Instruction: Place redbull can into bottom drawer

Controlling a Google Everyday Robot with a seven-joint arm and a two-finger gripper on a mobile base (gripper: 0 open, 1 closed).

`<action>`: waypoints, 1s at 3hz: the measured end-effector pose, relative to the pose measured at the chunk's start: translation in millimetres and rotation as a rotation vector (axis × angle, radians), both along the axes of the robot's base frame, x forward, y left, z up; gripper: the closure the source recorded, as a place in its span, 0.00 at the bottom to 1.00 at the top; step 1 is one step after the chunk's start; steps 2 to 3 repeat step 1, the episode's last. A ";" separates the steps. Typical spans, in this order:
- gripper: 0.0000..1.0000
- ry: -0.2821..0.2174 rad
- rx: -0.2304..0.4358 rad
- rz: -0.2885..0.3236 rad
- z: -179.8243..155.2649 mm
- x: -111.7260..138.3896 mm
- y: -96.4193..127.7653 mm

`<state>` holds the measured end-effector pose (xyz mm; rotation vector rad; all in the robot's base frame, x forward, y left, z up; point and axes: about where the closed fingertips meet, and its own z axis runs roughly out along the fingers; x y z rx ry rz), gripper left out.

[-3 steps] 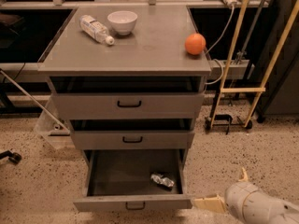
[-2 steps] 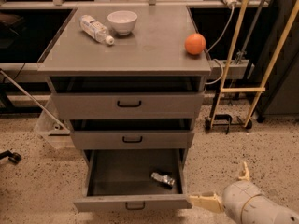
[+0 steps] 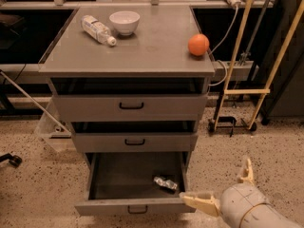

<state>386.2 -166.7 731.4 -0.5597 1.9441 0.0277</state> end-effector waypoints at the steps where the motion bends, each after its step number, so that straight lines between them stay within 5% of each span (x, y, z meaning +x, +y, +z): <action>1: 0.00 0.000 0.000 0.000 0.0 0.0 0.0; 3: 0.00 0.000 0.000 0.000 0.0 0.0 0.0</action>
Offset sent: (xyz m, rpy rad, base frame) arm 0.0000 0.0000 0.0000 0.0000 0.0000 0.0000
